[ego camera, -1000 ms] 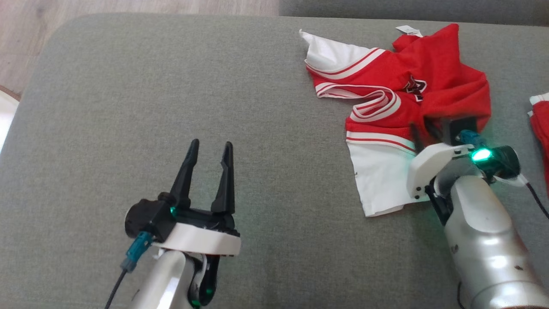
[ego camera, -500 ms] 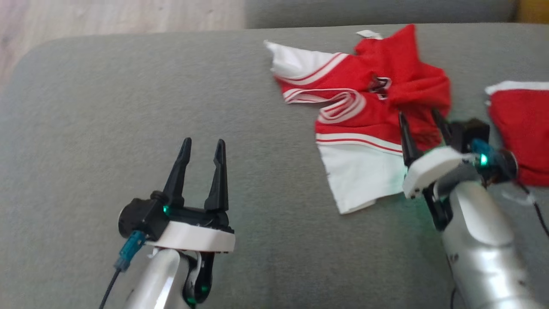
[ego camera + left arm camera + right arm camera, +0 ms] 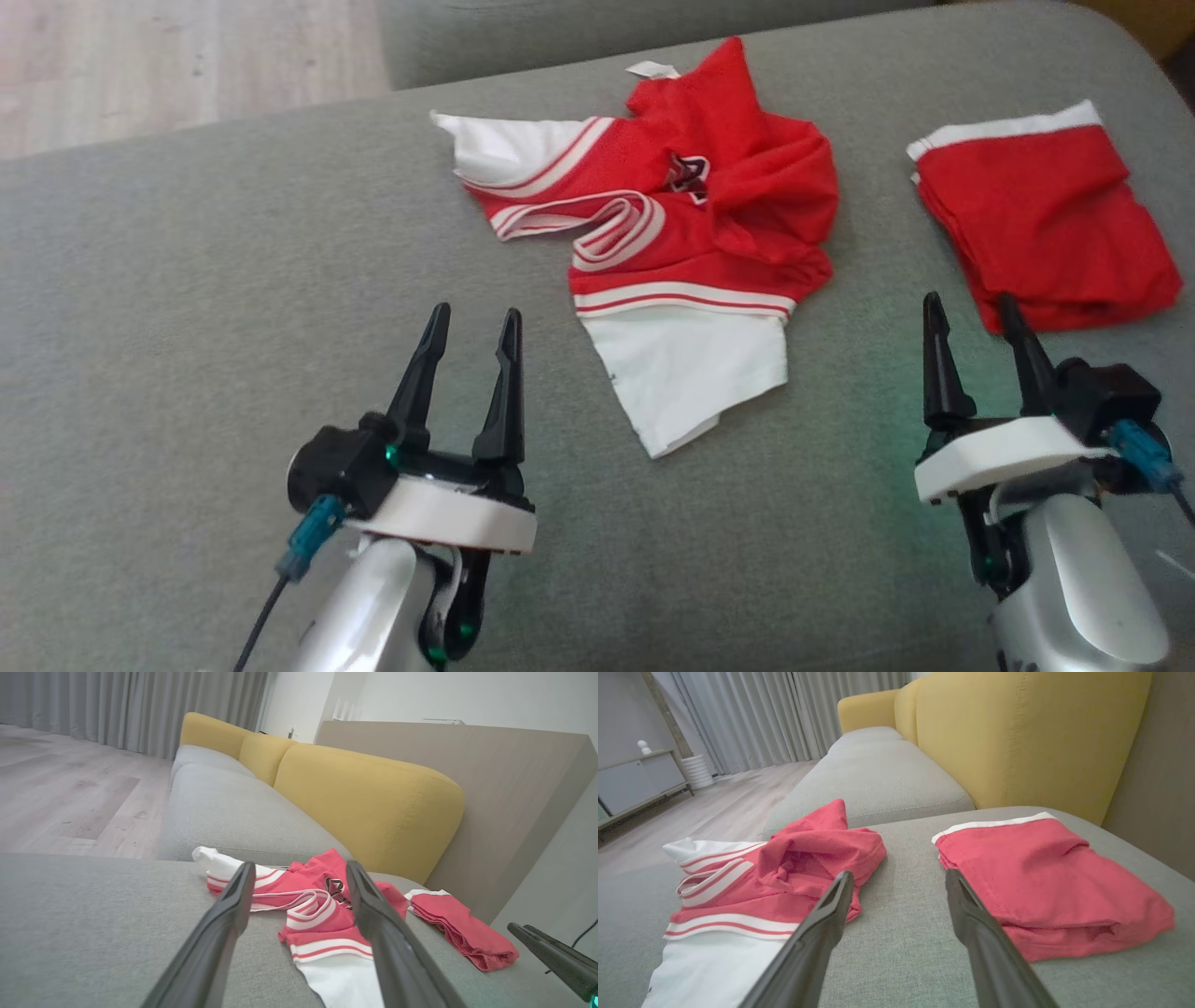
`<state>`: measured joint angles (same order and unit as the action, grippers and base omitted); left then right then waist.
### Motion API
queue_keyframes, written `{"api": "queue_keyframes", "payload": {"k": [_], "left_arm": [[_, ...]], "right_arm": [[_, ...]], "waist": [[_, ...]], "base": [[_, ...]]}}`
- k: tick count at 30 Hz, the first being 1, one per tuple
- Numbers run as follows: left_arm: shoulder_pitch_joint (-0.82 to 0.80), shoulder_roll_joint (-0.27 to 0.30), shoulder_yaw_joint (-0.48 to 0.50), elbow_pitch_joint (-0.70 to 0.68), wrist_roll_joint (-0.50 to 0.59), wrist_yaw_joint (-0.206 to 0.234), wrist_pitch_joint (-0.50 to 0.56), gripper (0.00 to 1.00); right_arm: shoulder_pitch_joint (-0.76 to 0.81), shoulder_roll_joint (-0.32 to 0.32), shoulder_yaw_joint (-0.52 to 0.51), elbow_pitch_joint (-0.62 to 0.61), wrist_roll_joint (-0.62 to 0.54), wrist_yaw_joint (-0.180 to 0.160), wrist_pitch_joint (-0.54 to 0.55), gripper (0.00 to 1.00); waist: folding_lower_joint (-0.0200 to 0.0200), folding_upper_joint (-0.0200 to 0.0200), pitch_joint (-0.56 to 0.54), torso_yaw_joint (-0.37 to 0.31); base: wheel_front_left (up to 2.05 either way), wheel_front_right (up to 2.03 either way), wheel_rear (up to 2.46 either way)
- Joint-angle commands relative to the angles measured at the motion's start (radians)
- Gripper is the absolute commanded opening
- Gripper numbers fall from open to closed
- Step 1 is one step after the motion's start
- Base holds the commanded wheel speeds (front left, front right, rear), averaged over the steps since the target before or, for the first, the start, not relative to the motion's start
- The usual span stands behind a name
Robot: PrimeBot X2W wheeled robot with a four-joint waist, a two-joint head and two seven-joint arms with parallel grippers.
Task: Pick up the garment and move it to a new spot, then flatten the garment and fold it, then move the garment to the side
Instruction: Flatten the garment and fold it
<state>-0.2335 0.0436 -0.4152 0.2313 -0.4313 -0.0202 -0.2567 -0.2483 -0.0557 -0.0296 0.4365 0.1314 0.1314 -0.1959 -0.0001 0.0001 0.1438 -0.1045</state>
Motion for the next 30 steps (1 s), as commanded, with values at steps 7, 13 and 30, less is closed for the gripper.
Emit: {"api": "queue_keyframes", "payload": {"k": [7, 13, 30], "left_arm": [[-0.085, 0.007, -0.002, 0.044, 0.003, 0.005, -0.005, 1.00], [-0.149, 0.007, -0.123, 0.190, -0.007, -0.001, 0.097, 1.00], [-0.277, 0.007, -0.367, 0.408, -0.111, 0.090, 0.343, 1.00]], "right_arm": [[-0.018, 0.005, 0.034, -0.116, 0.031, -0.001, -0.012, 1.00], [-0.017, 0.005, 0.035, -0.131, 0.041, -0.001, -0.010, 1.00], [-0.037, 0.005, 0.056, -0.099, 0.081, -0.001, -0.043, 1.00]], "waist": [[0.0001, -0.0001, 0.032, -0.040], [0.0001, -0.0001, 0.040, -0.059], [0.0001, -0.0001, 0.070, -0.137]], "base": [[0.00, 0.00, 0.00], [0.00, 0.00, 0.00], [0.00, 0.00, 0.00]]}}
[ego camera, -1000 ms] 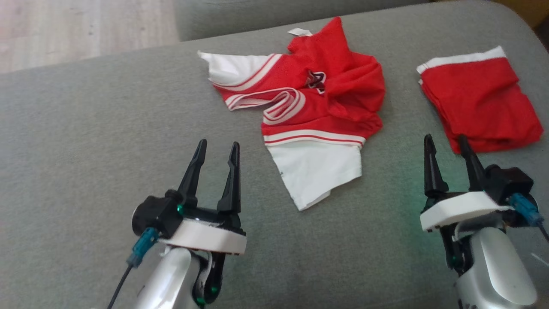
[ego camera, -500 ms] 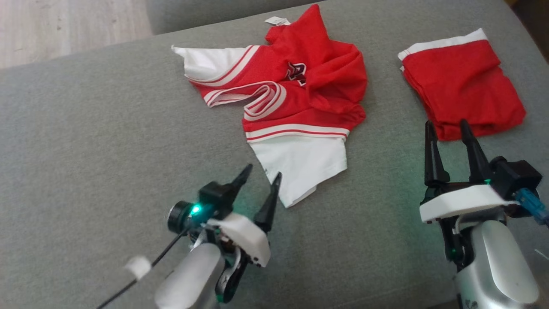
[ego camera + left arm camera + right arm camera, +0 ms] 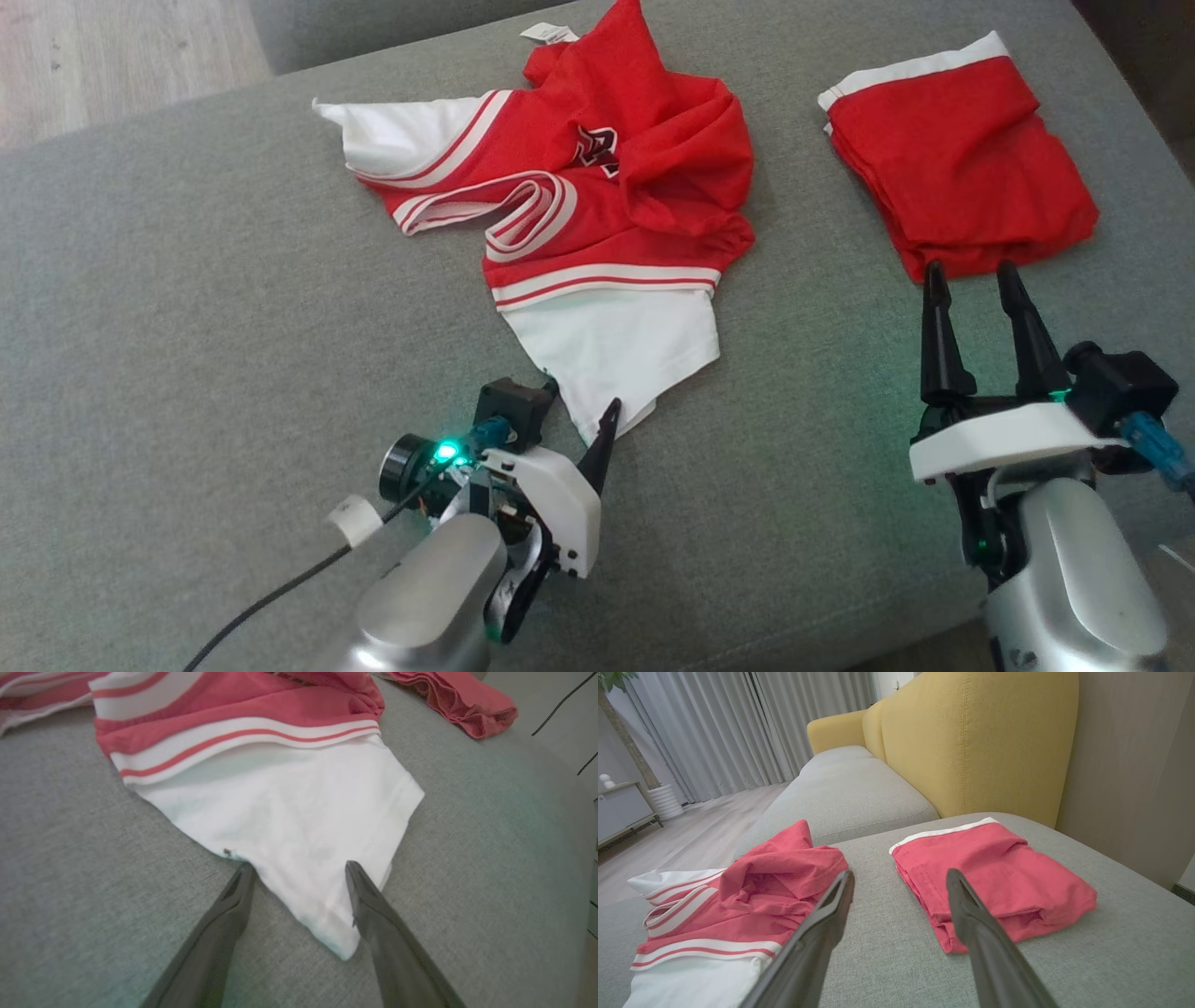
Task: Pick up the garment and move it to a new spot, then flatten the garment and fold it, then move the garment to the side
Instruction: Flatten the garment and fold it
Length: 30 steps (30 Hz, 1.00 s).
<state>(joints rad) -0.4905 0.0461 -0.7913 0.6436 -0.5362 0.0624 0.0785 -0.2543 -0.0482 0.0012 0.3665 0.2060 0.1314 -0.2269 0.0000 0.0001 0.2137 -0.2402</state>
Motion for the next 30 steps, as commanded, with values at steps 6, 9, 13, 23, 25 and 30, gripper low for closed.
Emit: {"api": "queue_keyframes", "payload": {"k": [6, 9, 13, 23, 25, 30], "left_arm": [[-0.029, 0.004, -0.016, 0.021, -0.030, 0.014, 0.019, 1.00], [-0.031, 0.004, -0.025, 0.028, -0.042, 0.018, 0.017, 1.00], [-0.036, 0.004, -0.038, 0.035, -0.066, 0.009, 0.024, 1.00], [-0.062, 0.004, -0.044, 0.043, -0.090, 0.003, -0.026, 0.00], [-0.069, 0.004, -0.028, 0.043, -0.093, 0.013, -0.067, 0.00], [-0.078, 0.018, 0.059, 0.031, -0.117, 0.044, -0.240, 0.00]], "right_arm": [[-0.030, -0.002, 0.027, -0.021, 0.010, -0.001, -0.019, 1.00], [-0.033, -0.002, 0.032, -0.017, 0.012, -0.001, -0.022, 1.00], [-0.042, -0.002, 0.039, -0.017, 0.017, -0.001, -0.024, 1.00], [-0.048, -0.002, 0.032, -0.017, 0.032, -0.001, -0.030, 1.00], [-0.046, -0.002, 0.024, -0.015, 0.029, -0.001, -0.031, 1.00], [-0.042, -0.002, 0.010, -0.014, 0.010, -0.001, -0.032, 1.00]], "waist": [[0.0000, -0.0001, -0.004, -0.001], [0.0000, -0.0001, -0.004, -0.002], [0.0000, -0.0001, 0.005, -0.009], [0.0000, -0.0001, 0.022, -0.024], [0.0000, -0.0001, 0.017, -0.019], [0.0000, -0.0001, -0.012, 0.023]], "base": [[0.00, 0.00, 0.00], [0.00, 0.00, 0.00], [0.00, 0.00, 0.00], [0.00, 0.00, 0.00], [0.00, 0.00, 0.00], [0.00, 0.00, 0.00]]}}
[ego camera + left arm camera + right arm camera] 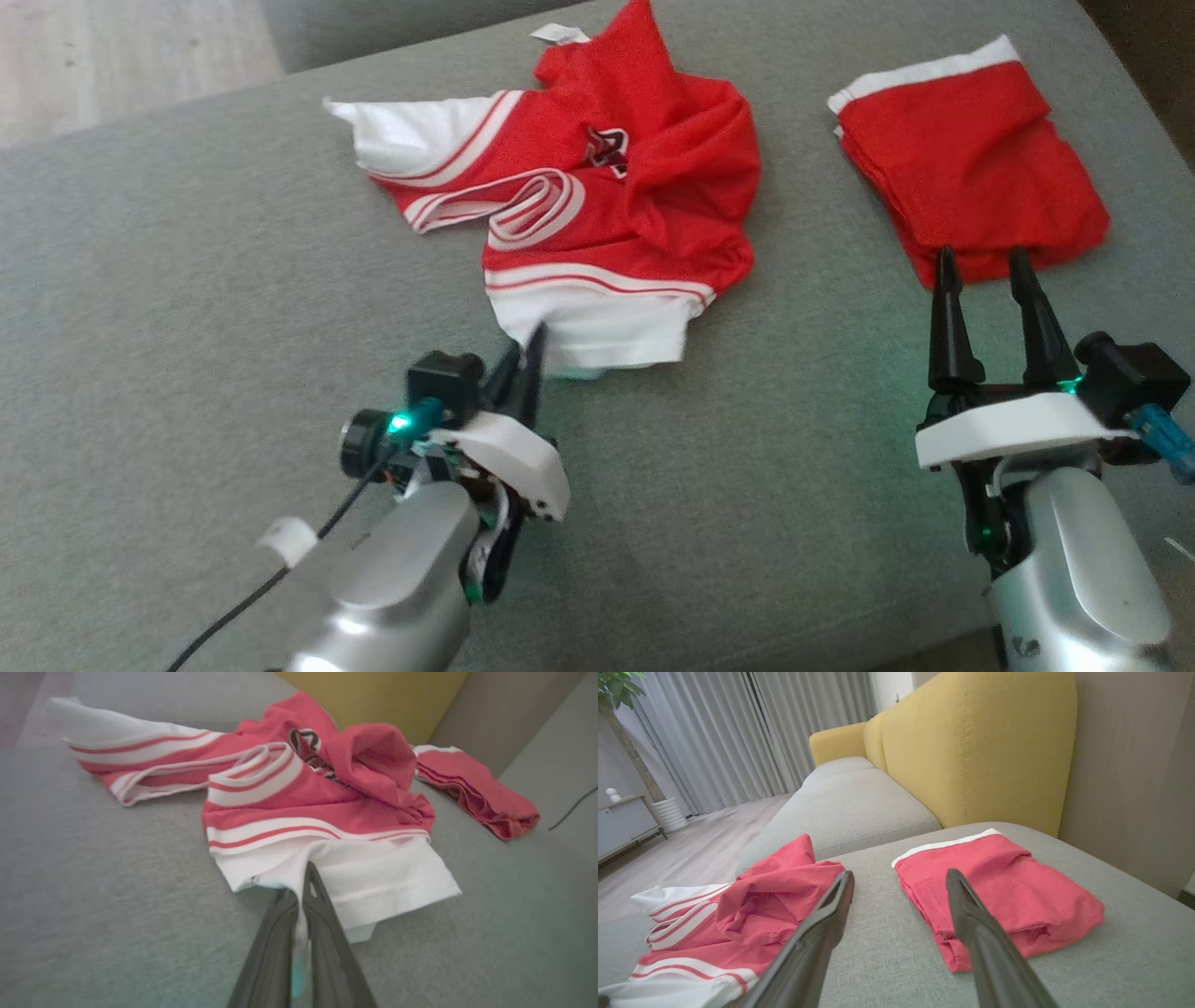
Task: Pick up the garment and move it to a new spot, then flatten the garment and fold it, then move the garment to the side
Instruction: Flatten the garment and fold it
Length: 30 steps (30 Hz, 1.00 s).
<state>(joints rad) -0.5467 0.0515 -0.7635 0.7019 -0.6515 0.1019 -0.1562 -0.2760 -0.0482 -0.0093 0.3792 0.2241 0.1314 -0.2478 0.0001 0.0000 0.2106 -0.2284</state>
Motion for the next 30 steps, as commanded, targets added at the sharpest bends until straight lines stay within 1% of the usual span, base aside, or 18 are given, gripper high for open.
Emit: {"api": "queue_keyframes", "payload": {"k": [1, 4, 7, 11, 17, 20, 24, 28, 29, 30], "left_arm": [[-0.021, 0.018, 0.046, -0.031, -0.006, 0.008, -0.028, 0.00], [-0.013, 0.040, 0.091, -0.054, -0.016, 0.022, -0.074, 0.00], [0.005, 0.072, 0.140, -0.093, -0.016, 0.039, -0.096, 0.00], [0.043, 0.118, 0.210, -0.165, -0.003, 0.059, -0.104, 0.00], [0.117, 0.170, 0.337, -0.309, 0.060, 0.089, -0.105, 0.00], [0.160, 0.182, 0.383, -0.350, 0.090, 0.091, -0.105, 0.00], [0.204, 0.188, 0.421, -0.369, 0.128, 0.089, -0.105, 0.00], [0.239, 0.181, 0.447, -0.367, 0.159, 0.088, -0.105, 0.00], [0.246, 0.176, 0.450, -0.360, 0.162, 0.085, -0.105, 0.40], [0.253, 0.170, 0.447, -0.352, 0.164, 0.080, -0.105, 1.00]], "right_arm": [[-0.018, -0.002, 0.018, -0.025, -0.012, -0.001, -0.010, 1.00], [-0.013, -0.002, 0.016, -0.023, -0.021, -0.001, -0.002, 1.00], [-0.006, -0.002, 0.016, -0.023, -0.028, -0.001, 0.007, 1.00], [0.003, -0.002, 0.019, -0.028, -0.034, -0.001, 0.020, 1.00], [0.018, -0.002, 0.029, -0.035, -0.036, -0.001, 0.041, 1.00], [0.025, -0.002, 0.037, -0.036, -0.038, -0.001, 0.051, 1.00], [0.032, -0.002, 0.045, -0.035, -0.037, -0.001, 0.064, 1.00], [0.037, -0.002, 0.054, -0.030, -0.035, -0.001, 0.074, 1.00], [0.038, -0.002, 0.057, -0.029, -0.035, -0.001, 0.077, 1.00], [0.039, -0.002, 0.059, -0.027, -0.035, -0.001, 0.078, 1.00]], "waist": [[-0.0001, 0.0000, -0.015, 0.022], [-0.0001, 0.0000, -0.031, 0.054], [-0.0001, 0.0000, -0.045, 0.086], [-0.0001, 0.0000, -0.056, 0.119], [-0.0001, 0.0000, -0.059, 0.158], [-0.0001, 0.0000, -0.059, 0.171], [-0.0001, 0.0000, -0.059, 0.187], [-0.0001, 0.0000, -0.060, 0.201], [-0.0001, 0.0000, -0.060, 0.204], [-0.0001, 0.0000, -0.060, 0.207]], "base": [[0.00, 0.00, 0.00], [0.00, 0.00, 0.00], [0.00, 0.00, 0.00], [0.00, 0.00, 0.00], [0.00, 0.00, 0.00], [0.00, 0.00, 0.00], [0.00, 0.00, 0.00], [0.00, 0.00, 0.00], [0.00, 0.00, 0.00], [0.00, 0.00, 0.00]]}}
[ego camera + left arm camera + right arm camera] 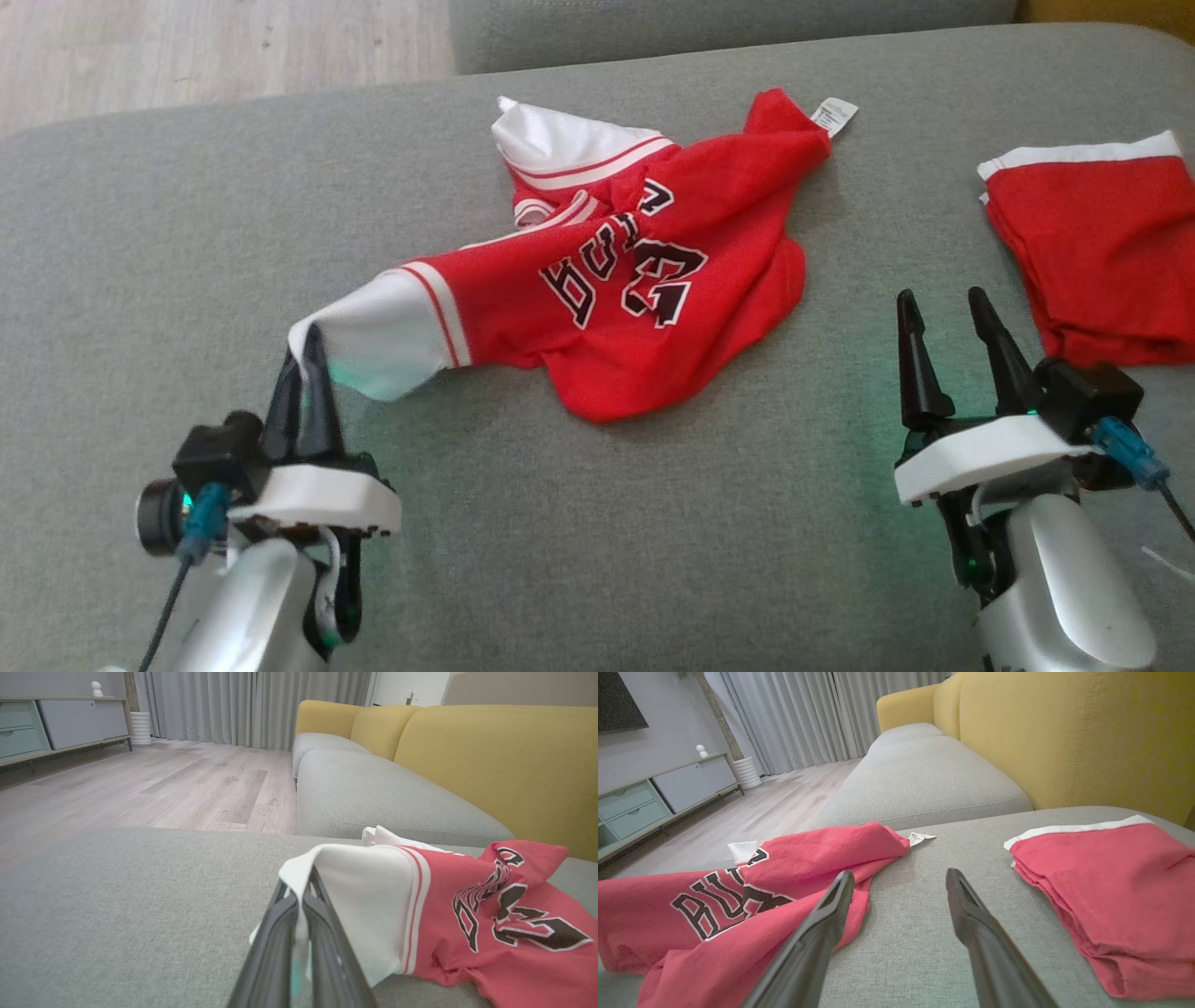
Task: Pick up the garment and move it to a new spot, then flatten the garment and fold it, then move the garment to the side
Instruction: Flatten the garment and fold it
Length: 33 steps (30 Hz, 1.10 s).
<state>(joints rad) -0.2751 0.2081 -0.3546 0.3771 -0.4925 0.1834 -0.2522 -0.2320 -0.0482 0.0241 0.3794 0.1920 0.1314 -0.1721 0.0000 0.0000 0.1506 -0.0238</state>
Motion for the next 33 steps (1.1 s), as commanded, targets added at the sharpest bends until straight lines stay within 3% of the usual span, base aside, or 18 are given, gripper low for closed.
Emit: {"api": "queue_keyframes", "payload": {"k": [1, 7, 16, 25, 31, 32, 33], "left_arm": [[-0.015, 0.008, 0.035, -0.022, 0.009, -0.007, -0.009, 1.00], [-0.012, -0.024, 0.053, -0.047, 0.029, -0.026, -0.009, 1.00], [0.009, -0.092, 0.088, -0.140, 0.090, -0.108, -0.009, 1.00], [0.015, -0.138, 0.082, -0.145, 0.134, -0.174, -0.009, 1.00], [0.011, -0.153, 0.075, -0.129, 0.147, -0.194, -0.009, 1.00], [0.012, -0.154, 0.076, -0.129, 0.148, -0.194, -0.009, 1.00], [0.013, -0.155, 0.077, -0.128, 0.149, -0.195, -0.009, 1.00]], "right_arm": [[-0.005, -0.002, 0.027, -0.025, -0.003, -0.001, 0.004, 1.00], [-0.003, -0.002, 0.023, -0.016, -0.004, -0.001, 0.009, 1.00], [-0.043, -0.007, 0.019, 0.033, -0.007, -0.001, 0.045, 1.00], [-0.176, -0.029, 0.020, 0.228, 0.032, -0.001, 0.144, 1.00], [-0.279, -0.052, 0.018, 0.414, 0.044, -0.001, 0.187, 1.00], [-0.290, -0.051, 0.025, 0.435, 0.050, -0.001, 0.190, 0.97], [-0.299, -0.050, 0.033, 0.452, 0.055, -0.001, 0.191, 0.47]], "waist": [[0.0000, 0.0000, -0.001, 0.005], [0.0000, 0.0000, -0.002, 0.021], [0.0000, 0.0000, 0.008, 0.075], [0.0000, 0.0000, 0.042, 0.162], [0.0000, 0.0000, 0.055, 0.212], [0.0000, 0.0000, 0.056, 0.214], [0.0000, 0.0000, 0.055, 0.215]], "base": [[0.00, 0.00, 0.00], [0.00, 0.00, 0.00], [0.00, 0.00, 0.00], [0.00, 0.00, 0.00], [0.00, 0.00, 0.00], [0.00, 0.00, 0.00], [0.00, 0.00, 0.00]]}}
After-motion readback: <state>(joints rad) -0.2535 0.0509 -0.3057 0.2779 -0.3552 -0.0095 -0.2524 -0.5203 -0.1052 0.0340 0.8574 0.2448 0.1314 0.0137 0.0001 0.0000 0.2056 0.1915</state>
